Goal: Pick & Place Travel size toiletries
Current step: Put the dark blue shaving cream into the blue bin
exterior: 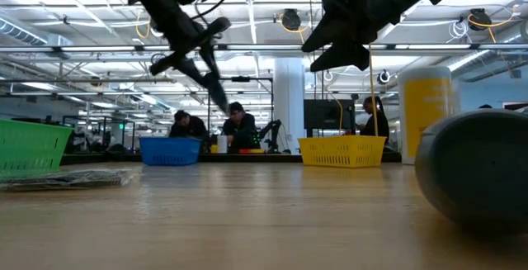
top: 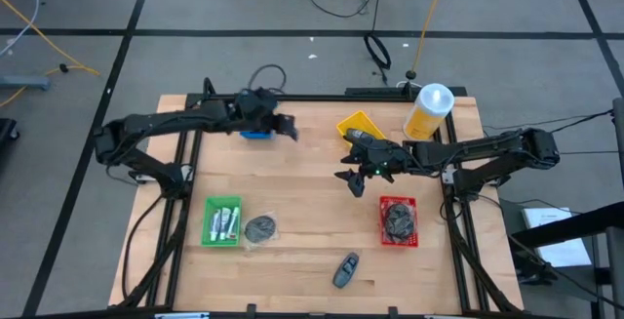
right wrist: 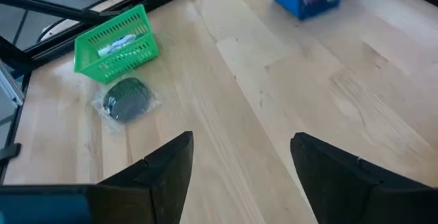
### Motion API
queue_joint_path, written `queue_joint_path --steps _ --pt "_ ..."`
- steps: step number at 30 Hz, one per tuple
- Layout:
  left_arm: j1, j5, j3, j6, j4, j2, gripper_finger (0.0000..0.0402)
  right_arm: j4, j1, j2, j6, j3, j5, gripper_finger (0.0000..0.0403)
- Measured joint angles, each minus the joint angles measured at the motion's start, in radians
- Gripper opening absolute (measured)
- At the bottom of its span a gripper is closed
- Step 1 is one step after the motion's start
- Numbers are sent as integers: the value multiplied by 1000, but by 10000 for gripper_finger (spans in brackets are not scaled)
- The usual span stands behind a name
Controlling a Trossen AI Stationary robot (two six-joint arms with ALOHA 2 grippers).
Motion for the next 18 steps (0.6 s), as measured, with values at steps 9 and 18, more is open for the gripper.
queue_joint_path --steps 9,18 --pt "196 -96 0 88 -124 -63 110 -15 0 0 23 0 2 236" --pt "277 -157 0 156 -167 -14 125 -18 0 0 23 0 3 236"
